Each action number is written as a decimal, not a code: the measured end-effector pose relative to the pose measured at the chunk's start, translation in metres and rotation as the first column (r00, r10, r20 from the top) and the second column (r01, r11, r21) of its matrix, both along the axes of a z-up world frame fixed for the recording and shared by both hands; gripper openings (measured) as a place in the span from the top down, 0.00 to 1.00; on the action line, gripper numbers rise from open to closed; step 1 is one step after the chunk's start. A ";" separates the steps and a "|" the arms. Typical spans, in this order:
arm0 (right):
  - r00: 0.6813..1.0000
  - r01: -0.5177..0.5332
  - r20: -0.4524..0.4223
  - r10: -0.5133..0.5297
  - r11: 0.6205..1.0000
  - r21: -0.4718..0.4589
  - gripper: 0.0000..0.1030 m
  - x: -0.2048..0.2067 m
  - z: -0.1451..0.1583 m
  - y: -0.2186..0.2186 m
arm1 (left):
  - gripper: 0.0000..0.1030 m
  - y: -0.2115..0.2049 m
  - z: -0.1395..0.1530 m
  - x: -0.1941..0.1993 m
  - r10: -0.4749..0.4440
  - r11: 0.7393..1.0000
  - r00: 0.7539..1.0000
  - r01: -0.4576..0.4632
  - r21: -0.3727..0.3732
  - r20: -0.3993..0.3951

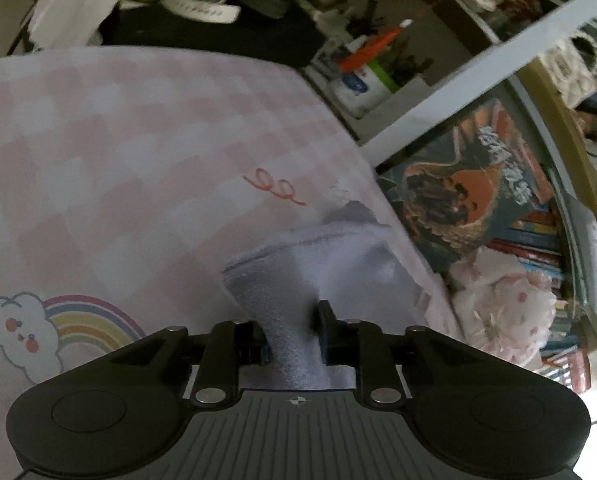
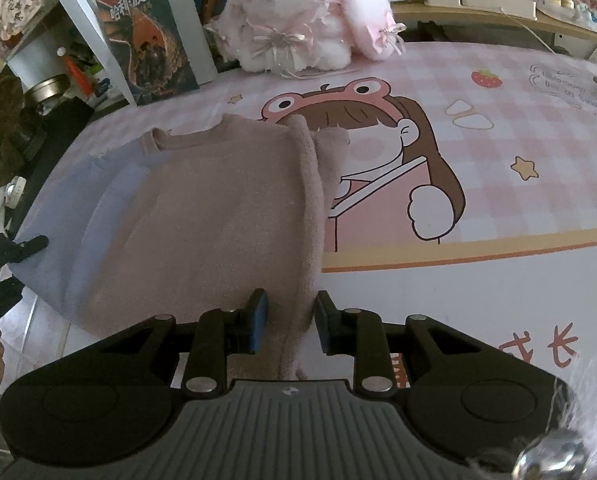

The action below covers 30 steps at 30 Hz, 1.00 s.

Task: Fold clothes
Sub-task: 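Grasp the lavender hem with the left gripper while the right gripper grasps the pink hem, then lift the hem with both grippers and fold it toward the collar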

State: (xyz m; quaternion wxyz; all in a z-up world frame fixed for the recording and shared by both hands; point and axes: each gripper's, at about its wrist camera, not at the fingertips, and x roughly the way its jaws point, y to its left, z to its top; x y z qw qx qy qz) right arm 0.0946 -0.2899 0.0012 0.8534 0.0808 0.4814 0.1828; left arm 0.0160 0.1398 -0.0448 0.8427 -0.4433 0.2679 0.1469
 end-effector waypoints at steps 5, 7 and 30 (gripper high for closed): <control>0.998 0.040 0.049 -0.039 0.999 -0.008 0.68 0.004 0.007 -0.002 | 0.87 0.006 0.006 0.005 -0.008 0.999 1.000 0.009 0.039 -0.028; 0.997 0.034 0.074 -0.033 0.999 -0.010 0.68 0.010 0.010 -0.001 | 0.87 0.009 0.010 0.008 -0.015 0.998 0.999 0.016 0.053 -0.034; 0.995 -0.080 0.067 0.075 0.993 0.090 0.91 0.049 -0.013 0.000 | 0.90 -0.182 0.152 0.018 -0.414 0.764 0.906 0.295 0.574 0.086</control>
